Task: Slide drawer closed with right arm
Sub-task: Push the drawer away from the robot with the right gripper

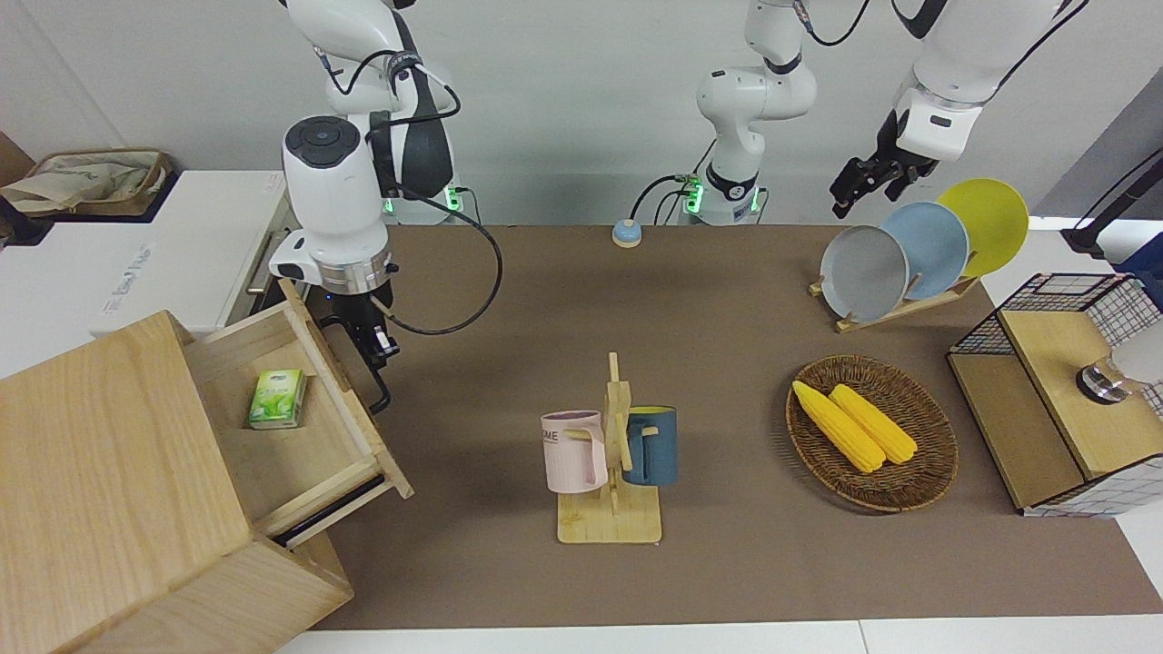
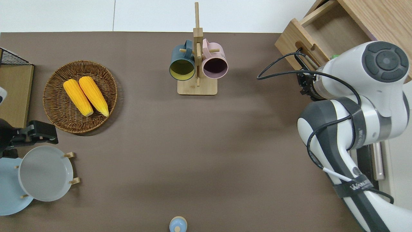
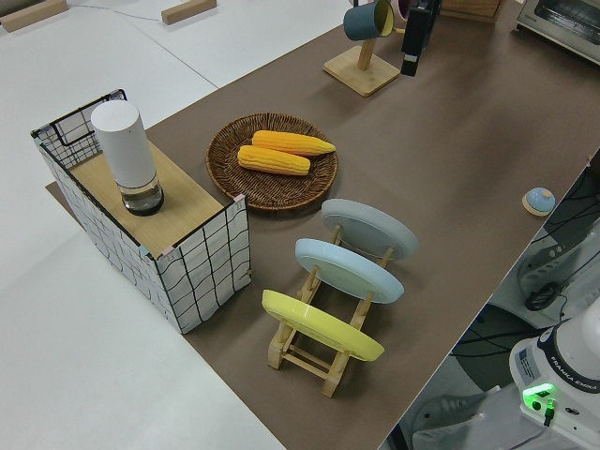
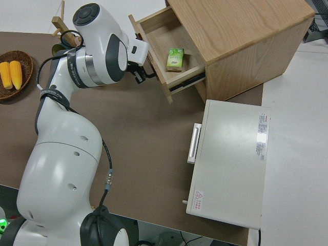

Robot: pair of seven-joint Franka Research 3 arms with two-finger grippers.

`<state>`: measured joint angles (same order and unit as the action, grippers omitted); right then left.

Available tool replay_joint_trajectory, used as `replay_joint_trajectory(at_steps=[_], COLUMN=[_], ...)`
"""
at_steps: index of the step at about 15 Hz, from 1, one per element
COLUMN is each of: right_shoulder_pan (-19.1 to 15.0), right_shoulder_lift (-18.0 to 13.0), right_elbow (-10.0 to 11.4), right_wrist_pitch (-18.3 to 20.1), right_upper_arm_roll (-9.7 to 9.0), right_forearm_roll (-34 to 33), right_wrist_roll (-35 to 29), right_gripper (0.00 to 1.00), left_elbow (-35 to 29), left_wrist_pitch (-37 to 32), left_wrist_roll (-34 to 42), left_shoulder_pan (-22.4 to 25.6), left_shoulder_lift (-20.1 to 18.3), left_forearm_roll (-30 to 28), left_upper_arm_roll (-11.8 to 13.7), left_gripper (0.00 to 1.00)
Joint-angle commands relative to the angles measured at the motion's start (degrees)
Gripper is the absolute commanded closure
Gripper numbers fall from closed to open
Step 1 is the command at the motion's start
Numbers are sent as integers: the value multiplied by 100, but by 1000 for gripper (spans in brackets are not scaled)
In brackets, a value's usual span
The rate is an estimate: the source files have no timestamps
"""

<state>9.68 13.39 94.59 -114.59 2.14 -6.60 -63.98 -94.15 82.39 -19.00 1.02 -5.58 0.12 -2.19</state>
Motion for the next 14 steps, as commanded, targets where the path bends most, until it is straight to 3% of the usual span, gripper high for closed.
replay_joint_trajectory(at_steps=[1,5,11,14], right_shoulder_pan=[-405,-722,-1073,-1319], right_shoulder_lift=[313,392,506,699], right_elbow=[-449,-538,-564,-844], right_wrist_pitch=[-37,-63,-468,-485], right_upper_arm_roll=[-99,-126,-126,-134], right_forearm_roll=[-87,-87,-131,-140], right_wrist_roll=[421,973,1413,1782], right_gripper=[1000,1000,1000,1000], left_elbow=[2,2,2,2], left_wrist_pitch=[-12,-12,-12,-12], left_wrist_roll=[54,54,54,54], left_shoulder_pan=[-23,-23,-23,-23], left_shoulder_lift=[-48,-48,-48,-48], left_forearm_roll=[-30,-30,-30,-30], left_upper_arm_roll=[35,35,35,35], left_gripper=[7,7,7,7])
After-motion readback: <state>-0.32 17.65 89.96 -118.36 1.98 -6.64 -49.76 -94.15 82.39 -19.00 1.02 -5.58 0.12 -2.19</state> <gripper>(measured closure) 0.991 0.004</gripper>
